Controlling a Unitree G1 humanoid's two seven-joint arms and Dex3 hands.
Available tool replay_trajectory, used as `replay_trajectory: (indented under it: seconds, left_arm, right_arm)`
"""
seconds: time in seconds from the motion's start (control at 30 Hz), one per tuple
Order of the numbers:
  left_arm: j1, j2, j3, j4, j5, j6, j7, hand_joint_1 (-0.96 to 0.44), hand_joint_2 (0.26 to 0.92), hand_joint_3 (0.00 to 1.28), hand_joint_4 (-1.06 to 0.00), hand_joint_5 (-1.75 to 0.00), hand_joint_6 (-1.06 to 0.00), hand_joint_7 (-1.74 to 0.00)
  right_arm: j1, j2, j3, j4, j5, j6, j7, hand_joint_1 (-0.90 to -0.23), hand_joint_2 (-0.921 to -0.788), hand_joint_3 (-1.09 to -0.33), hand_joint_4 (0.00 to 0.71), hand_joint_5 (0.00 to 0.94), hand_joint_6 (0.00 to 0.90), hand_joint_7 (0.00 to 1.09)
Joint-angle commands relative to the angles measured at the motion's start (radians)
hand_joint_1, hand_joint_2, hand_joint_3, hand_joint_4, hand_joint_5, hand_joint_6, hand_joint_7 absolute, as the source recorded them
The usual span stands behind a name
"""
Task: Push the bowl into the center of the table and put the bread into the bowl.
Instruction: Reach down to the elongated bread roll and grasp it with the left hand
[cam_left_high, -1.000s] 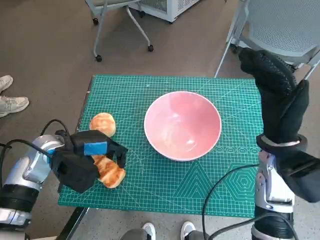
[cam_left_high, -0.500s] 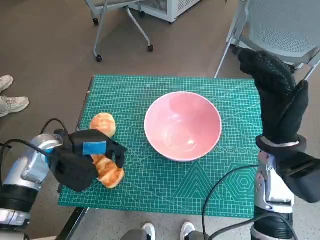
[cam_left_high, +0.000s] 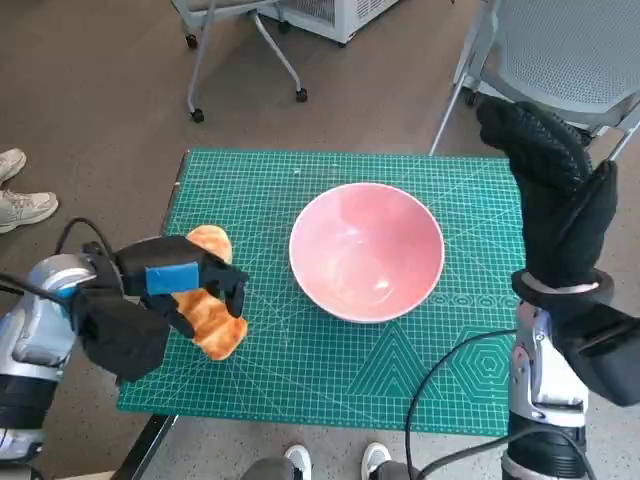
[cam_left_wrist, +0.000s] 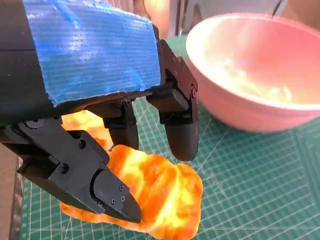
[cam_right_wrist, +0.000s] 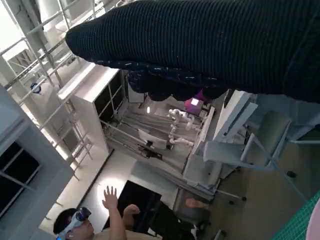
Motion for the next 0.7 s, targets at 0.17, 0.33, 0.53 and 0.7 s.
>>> replay_trajectory:
  seconds: [0.17,0.33,0.53,0.7]
  left_arm:
    - [0.051,0.015,0.018,-0.02,0.014,0.027,0.01,0.0,0.92,0.1,-0.67,-1.21,-0.57,-1.19]
    - [0.062,0.026,0.005,-0.055,-0.003,0.117,-0.059,0.0,0.921,0.22,-0.54,-1.32,-0.43,-1.36]
    - [0.064,0.029,-0.007,-0.078,-0.004,0.175,-0.118,0.09,0.839,0.06,-0.51,-0.29,-0.42,-0.43]
    - [0.062,0.025,-0.013,-0.081,-0.007,0.194,-0.143,0.06,0.818,0.01,-0.47,-0.05,-0.4,-0.19]
  right_arm:
    - [0.024,0.006,0.002,-0.003,0.007,0.02,-0.004,-0.683,-0.921,-0.701,0.181,0.0,0.039,0.57]
    - [0.027,0.005,0.001,-0.005,0.007,0.022,-0.004,-0.683,-0.921,-0.701,0.18,0.0,0.038,0.57]
    - [0.027,0.004,0.001,-0.01,0.008,0.028,-0.003,-0.683,-0.921,-0.701,0.18,0.0,0.038,0.57]
    - [0.028,0.004,0.001,-0.016,0.01,0.034,-0.002,-0.684,-0.921,-0.701,0.18,0.0,0.038,0.57]
